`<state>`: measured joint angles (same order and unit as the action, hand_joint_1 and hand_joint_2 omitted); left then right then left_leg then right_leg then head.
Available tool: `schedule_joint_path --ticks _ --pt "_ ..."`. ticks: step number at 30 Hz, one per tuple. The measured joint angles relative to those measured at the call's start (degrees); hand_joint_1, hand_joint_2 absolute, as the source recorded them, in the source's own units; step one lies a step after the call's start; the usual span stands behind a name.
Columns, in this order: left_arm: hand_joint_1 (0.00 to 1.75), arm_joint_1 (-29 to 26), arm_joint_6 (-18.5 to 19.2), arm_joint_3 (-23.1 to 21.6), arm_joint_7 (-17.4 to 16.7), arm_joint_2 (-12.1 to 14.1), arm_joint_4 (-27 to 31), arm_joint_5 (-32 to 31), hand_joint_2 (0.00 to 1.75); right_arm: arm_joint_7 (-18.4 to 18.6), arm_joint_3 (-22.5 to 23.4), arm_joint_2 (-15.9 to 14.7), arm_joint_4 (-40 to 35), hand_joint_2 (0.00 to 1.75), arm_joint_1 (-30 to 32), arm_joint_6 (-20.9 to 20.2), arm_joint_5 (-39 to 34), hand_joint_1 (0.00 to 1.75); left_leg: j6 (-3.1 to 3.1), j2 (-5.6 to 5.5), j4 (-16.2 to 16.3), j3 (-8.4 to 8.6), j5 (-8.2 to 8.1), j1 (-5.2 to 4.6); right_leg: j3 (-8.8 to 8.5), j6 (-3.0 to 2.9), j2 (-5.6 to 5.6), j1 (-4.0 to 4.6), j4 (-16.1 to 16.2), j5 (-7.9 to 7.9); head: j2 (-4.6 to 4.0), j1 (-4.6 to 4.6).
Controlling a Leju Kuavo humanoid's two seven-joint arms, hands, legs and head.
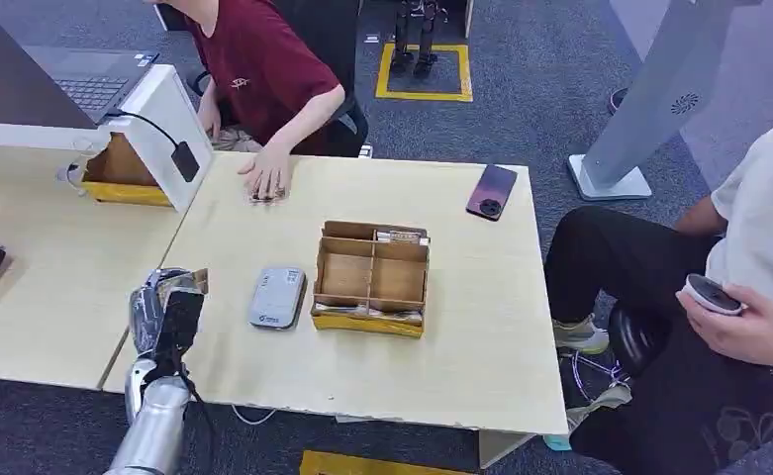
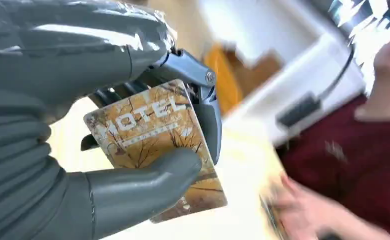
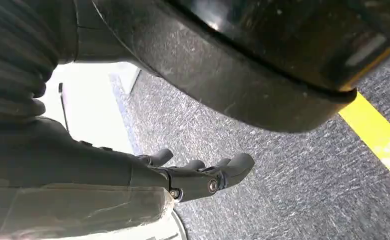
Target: Pass the card to the sensor for recognition and then transmit it.
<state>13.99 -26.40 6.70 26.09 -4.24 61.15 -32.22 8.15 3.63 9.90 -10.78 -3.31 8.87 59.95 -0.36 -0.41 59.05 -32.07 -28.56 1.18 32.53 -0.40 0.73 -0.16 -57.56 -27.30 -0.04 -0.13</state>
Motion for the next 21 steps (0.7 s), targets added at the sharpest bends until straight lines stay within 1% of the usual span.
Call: schedule_joint_path --ticks 3,5,8,12,15,21 --pt "1.75 -0.33 5.88 -5.18 -4.96 0.39 2.91 7.86 1.75 -0.43 0.77 0.0 0.0 1.75 0.21 0.66 -0.33 0.0 0.0 0.04 0.0 -0.01 0.0 0.0 0.0 0.0 0.03 0.0 0.0 0.0 0.0 0.0" --pt "1.75 -0.4 10.85 -7.45 -8.5 0.79 4.58 13.11 1.75 -0.63 1.18 0.0 0.0 1.75 0.42 0.88 -0.59 0.0 -0.01 0.05 0.0 -0.01 -0.01 0.0 0.0 0.0 0.05 0.0 0.0 0.0 0.0 -0.02" --pt "1.75 -0.8 17.37 -9.58 -11.13 1.64 6.58 20.27 1.75 -0.81 1.66 0.0 0.0 1.75 0.52 1.12 -0.81 0.0 -0.01 0.05 0.0 0.0 -0.01 0.0 0.01 -0.01 0.05 0.0 0.0 0.0 0.0 -0.02" --pt "1.75 -1.99 22.8 -11.25 -12.34 3.22 8.38 25.54 1.75 -0.87 2.21 0.02 0.0 1.75 0.59 1.16 -0.74 0.0 -0.02 0.07 0.0 0.01 -0.01 0.01 0.03 -0.01 0.06 0.01 0.0 0.0 0.0 -0.02" --pt "1.75 -2.82 23.95 -12.12 -12.73 4.13 9.41 26.71 1.75 -0.87 2.28 0.02 0.0 1.75 0.59 1.16 -0.68 0.0 -0.02 0.06 -0.01 0.0 -0.01 0.02 0.03 -0.01 0.06 0.02 0.0 0.0 0.0 -0.02" --pt "1.75 -3.22 24.15 -12.8 -12.84 4.88 10.35 27.13 1.75 -0.87 2.34 0.02 0.0 1.75 0.59 1.16 -0.57 0.0 -0.02 0.06 0.0 0.0 0.0 0.02 0.02 -0.01 0.06 0.02 0.0 0.0 0.0 -0.02"
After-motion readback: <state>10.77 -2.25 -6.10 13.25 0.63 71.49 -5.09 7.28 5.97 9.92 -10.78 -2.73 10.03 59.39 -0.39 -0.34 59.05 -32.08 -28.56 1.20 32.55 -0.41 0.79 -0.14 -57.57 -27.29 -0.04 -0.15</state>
